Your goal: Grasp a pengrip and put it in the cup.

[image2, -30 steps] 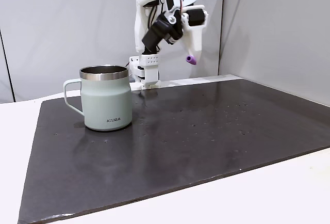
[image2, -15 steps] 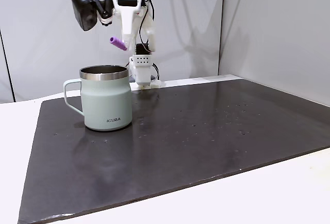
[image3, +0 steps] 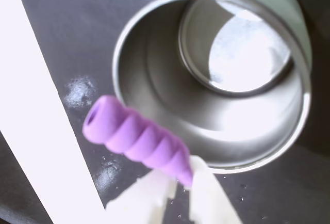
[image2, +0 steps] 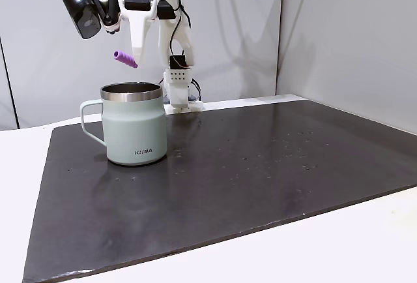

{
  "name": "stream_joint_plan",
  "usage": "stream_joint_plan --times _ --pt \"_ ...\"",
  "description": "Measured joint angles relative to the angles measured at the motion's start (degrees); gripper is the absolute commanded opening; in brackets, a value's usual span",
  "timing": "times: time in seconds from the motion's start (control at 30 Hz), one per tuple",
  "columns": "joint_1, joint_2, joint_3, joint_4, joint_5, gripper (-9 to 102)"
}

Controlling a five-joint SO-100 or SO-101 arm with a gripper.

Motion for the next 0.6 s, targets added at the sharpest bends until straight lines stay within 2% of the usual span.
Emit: stream_joint_plan --times 0.2,0.6 --pt "0.26 0.00 0.70 0.53 -0.09 24" --pt "0.09 0.44 2.46 0.53 -0.70 24"
